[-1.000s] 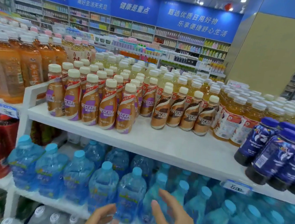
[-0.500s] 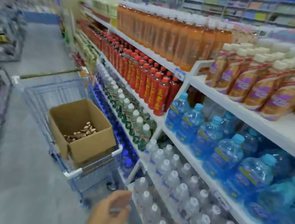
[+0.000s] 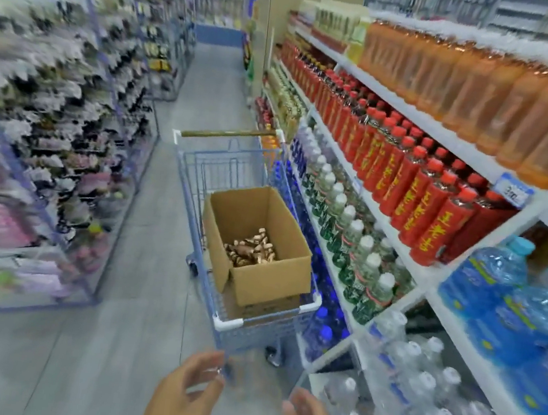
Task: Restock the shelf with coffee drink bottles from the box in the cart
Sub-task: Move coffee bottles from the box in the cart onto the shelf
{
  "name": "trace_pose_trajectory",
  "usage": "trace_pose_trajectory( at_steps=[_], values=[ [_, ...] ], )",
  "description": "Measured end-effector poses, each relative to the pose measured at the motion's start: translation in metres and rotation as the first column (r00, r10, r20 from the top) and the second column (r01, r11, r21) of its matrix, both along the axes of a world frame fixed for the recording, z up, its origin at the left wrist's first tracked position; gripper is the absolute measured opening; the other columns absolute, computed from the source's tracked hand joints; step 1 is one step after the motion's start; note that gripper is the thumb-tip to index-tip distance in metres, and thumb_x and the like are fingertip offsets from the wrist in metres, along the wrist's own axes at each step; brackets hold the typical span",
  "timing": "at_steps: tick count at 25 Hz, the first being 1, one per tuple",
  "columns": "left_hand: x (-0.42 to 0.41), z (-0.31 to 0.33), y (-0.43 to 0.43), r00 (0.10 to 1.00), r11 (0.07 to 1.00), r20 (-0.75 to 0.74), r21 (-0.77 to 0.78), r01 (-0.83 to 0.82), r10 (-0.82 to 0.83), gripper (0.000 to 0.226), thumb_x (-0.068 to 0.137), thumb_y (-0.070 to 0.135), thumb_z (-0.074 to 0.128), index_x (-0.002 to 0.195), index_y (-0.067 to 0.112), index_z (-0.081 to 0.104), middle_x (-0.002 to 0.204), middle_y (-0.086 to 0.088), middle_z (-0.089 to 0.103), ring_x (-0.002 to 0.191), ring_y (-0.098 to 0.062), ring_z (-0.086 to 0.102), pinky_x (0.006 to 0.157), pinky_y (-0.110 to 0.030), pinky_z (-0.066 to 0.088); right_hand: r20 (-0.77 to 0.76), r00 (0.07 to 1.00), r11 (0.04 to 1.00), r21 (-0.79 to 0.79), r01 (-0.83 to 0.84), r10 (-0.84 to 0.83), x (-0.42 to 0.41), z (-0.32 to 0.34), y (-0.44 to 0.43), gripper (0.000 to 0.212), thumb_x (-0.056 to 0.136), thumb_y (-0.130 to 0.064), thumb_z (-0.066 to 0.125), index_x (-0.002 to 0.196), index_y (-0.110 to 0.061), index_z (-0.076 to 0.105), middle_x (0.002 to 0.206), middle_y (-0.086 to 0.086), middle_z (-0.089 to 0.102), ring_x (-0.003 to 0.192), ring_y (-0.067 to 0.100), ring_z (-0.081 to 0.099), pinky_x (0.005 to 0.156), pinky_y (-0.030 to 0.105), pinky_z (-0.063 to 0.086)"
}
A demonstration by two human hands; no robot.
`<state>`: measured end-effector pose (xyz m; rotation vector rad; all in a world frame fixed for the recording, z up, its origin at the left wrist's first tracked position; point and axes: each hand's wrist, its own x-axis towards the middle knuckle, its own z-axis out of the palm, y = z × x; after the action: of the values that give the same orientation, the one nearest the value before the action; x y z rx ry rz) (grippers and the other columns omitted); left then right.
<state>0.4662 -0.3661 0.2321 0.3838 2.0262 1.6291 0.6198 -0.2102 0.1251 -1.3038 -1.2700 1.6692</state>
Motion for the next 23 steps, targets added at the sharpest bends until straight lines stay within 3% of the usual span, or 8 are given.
trace_pose_trajectory(
  at_steps=[1, 3, 4, 5, 8, 10, 16, 23],
  values=[
    [-0.015, 0.002, 0.003, 1.0, 1.0, 0.011, -0.012, -0.017, 0.017, 0.03, 0.086, -0.002, 0.071, 0.094, 0.026, 0.076, 0.095, 0.006, 0.078, 0.082, 0.004, 0.07, 0.066, -0.005, 0.049, 0.124, 0.966, 0.974, -0.016, -0.228, 0.228, -0.04, 0.024, 0.006, 0.046, 0.079, 0.019, 0.072, 0.074, -0.026, 0.076, 0.068, -0.016, 0.074, 0.09, -0.005, 0.064, 0.075, -0.001, 0.046],
    [-0.054, -0.005, 0.009, 0.998, 0.998, 0.005, -0.02, -0.063, 0.063, 0.029, 0.087, -0.004, 0.069, 0.099, 0.021, 0.073, 0.095, 0.004, 0.078, 0.082, 0.005, 0.069, 0.067, -0.005, 0.049, 0.103, 0.945, 0.95, -0.005, -0.311, 0.31, -0.081, 0.014, -0.013, 0.032, 0.065, -0.038, 0.094, 0.086, -0.052, 0.075, 0.088, -0.018, 0.078, 0.087, 0.0, 0.071, 0.077, 0.008, 0.052],
    [-0.08, -0.009, 0.011, 0.996, 0.996, 0.015, -0.006, -0.084, 0.084, 0.029, 0.088, -0.005, 0.069, 0.1, 0.021, 0.073, 0.094, 0.006, 0.078, 0.082, 0.005, 0.069, 0.067, -0.005, 0.049, 0.146, 0.948, 0.957, 0.027, -0.29, 0.283, -0.105, 0.018, -0.003, 0.044, 0.053, -0.065, 0.089, 0.093, -0.058, 0.071, 0.092, -0.02, 0.077, 0.092, 0.002, 0.072, 0.082, 0.014, 0.054],
    [-0.103, -0.008, 0.014, 0.996, 0.996, 0.028, -0.015, -0.085, 0.086, 0.028, 0.089, -0.004, 0.068, 0.101, 0.021, 0.073, 0.095, 0.009, 0.077, 0.083, 0.005, 0.069, 0.068, -0.004, 0.048, 0.233, 0.924, 0.948, 0.029, -0.318, 0.303, -0.126, 0.029, 0.002, 0.053, 0.049, -0.076, 0.084, 0.096, -0.055, 0.072, 0.096, -0.018, 0.077, 0.097, 0.004, 0.071, 0.087, 0.02, 0.054],
    [-0.168, -0.012, 0.029, 0.998, 0.998, 0.019, -0.038, -0.056, 0.057, 0.025, 0.091, 0.0, 0.067, 0.106, 0.019, 0.072, 0.103, 0.009, 0.076, 0.09, 0.005, 0.069, 0.07, -0.004, 0.048, 0.207, 0.931, 0.951, 0.01, -0.309, 0.3, -0.182, 0.057, 0.023, 0.023, 0.082, -0.031, 0.083, 0.101, -0.036, 0.07, 0.11, -0.012, 0.073, 0.108, 0.006, 0.066, 0.086, 0.018, 0.047],
    [-0.209, -0.011, 0.044, 0.999, 0.997, 0.011, -0.07, -0.029, 0.03, 0.024, 0.093, 0.005, 0.066, 0.109, 0.022, 0.07, 0.109, 0.012, 0.073, 0.095, 0.006, 0.067, 0.074, -0.004, 0.049, 0.199, 0.936, 0.954, 0.015, -0.298, 0.289, -0.209, 0.065, 0.045, 0.023, 0.09, -0.018, 0.074, 0.107, -0.032, 0.067, 0.116, -0.011, 0.07, 0.11, 0.002, 0.063, 0.079, 0.01, 0.045],
    [-0.296, -0.023, 0.102, 0.999, 0.991, 0.024, -0.128, 0.037, -0.035, 0.025, 0.096, 0.017, 0.065, 0.116, 0.031, 0.067, 0.116, 0.022, 0.069, 0.11, 0.0, 0.064, 0.088, -0.013, 0.049, 0.341, 0.885, 0.946, -0.048, -0.32, 0.316, -0.275, 0.065, 0.105, 0.036, 0.095, -0.029, 0.068, 0.129, -0.026, 0.06, 0.13, -0.009, 0.062, 0.116, 0.01, 0.059, 0.094, 0.025, 0.04],
    [-0.363, -0.059, 0.194, 0.987, 0.971, 0.15, -0.237, -0.02, 0.057, 0.025, 0.097, 0.022, 0.065, 0.12, 0.03, 0.067, 0.117, 0.019, 0.069, 0.109, 0.003, 0.063, 0.078, -0.003, 0.046, 0.419, 0.766, 0.873, -0.217, -0.436, 0.487, -0.377, 0.036, 0.202, 0.043, 0.097, -0.045, 0.062, 0.138, -0.033, 0.054, 0.132, -0.013, 0.058, 0.123, 0.01, 0.054, 0.107, 0.034, 0.042]
  ],
)
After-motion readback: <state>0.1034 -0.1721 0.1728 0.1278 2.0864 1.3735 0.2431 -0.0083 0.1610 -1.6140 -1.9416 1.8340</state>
